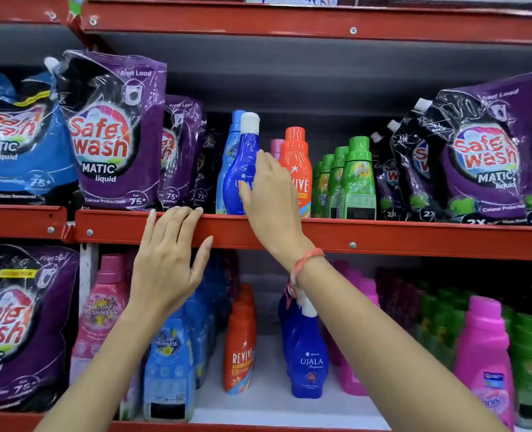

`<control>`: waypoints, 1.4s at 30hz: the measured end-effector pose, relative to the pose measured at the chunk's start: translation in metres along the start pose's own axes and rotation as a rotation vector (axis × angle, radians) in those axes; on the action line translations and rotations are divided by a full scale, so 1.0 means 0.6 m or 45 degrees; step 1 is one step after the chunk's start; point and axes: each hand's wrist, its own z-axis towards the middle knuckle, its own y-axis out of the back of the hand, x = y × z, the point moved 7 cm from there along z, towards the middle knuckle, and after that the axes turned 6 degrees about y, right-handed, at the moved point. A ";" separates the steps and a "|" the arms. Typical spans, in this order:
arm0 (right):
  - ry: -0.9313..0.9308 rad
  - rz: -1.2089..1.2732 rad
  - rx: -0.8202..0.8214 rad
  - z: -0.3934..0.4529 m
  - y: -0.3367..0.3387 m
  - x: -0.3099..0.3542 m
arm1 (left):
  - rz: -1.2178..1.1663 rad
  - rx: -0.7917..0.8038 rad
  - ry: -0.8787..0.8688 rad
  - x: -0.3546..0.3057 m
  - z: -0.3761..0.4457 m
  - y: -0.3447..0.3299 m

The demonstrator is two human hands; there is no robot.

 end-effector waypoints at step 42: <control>-0.463 0.931 -0.066 -0.085 0.116 -0.080 | -0.116 -0.028 0.048 -0.061 -0.117 0.000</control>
